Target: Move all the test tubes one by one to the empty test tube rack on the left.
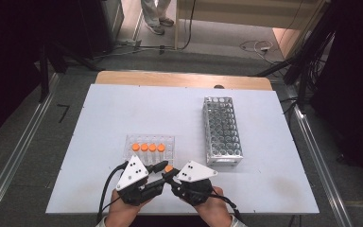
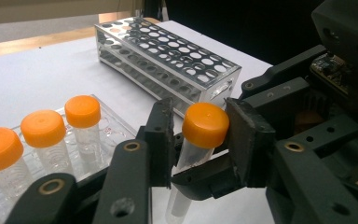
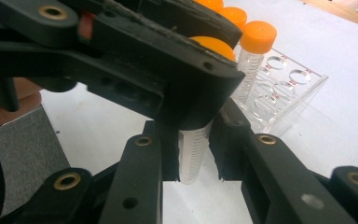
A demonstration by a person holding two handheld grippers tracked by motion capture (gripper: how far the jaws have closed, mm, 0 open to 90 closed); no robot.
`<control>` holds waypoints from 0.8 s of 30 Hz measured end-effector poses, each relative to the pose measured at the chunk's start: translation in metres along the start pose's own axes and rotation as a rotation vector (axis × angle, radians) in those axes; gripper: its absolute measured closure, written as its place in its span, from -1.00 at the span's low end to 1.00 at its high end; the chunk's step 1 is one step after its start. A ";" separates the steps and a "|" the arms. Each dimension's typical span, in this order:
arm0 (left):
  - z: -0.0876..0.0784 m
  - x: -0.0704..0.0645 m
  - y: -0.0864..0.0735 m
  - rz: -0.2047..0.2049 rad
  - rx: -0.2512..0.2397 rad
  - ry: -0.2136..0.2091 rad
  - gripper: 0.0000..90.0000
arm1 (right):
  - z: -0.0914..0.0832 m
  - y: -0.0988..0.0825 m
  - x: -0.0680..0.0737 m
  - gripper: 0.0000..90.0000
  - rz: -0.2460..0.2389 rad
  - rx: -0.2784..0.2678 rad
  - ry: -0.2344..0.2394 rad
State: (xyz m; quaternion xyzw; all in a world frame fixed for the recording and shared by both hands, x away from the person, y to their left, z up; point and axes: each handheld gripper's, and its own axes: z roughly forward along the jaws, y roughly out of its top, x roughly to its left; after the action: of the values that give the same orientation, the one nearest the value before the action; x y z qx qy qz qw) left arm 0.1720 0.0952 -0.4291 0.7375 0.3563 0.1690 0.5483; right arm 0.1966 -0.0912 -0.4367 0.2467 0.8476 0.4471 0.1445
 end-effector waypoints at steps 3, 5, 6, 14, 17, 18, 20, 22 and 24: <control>0.000 0.000 0.000 -0.001 0.001 -0.002 0.51 | 0.001 0.000 0.000 0.60 0.000 0.003 0.001; 0.000 0.001 -0.001 0.000 0.002 -0.001 0.52 | 0.001 0.000 0.000 0.60 0.001 0.003 0.002; 0.000 0.001 -0.001 0.001 0.002 0.000 0.53 | 0.002 0.000 0.000 0.60 0.003 0.003 0.003; -0.001 0.001 0.000 0.002 0.004 0.006 0.55 | 0.002 -0.001 -0.001 0.58 0.008 0.001 0.008; -0.002 0.002 0.001 -0.001 -0.001 0.009 0.55 | 0.002 0.000 -0.003 0.36 0.018 0.002 0.014; -0.003 0.003 0.001 -0.002 -0.004 0.009 0.56 | 0.002 0.000 -0.004 0.25 0.023 0.008 0.021; -0.006 0.004 0.003 -0.011 -0.015 0.008 0.56 | 0.002 -0.001 -0.007 0.07 0.031 0.007 0.037; -0.009 0.005 0.005 -0.014 -0.025 0.007 0.56 | 0.001 -0.001 -0.009 -0.19 0.042 0.013 0.055; -0.012 0.007 0.007 -0.017 -0.030 0.005 0.56 | -0.001 -0.002 -0.010 -0.32 0.046 0.017 0.056</control>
State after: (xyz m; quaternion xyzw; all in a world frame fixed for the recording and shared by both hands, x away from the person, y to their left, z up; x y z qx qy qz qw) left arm 0.1712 0.1072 -0.4189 0.7256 0.3615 0.1717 0.5598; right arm 0.2042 -0.0981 -0.4375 0.2546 0.8491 0.4499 0.1084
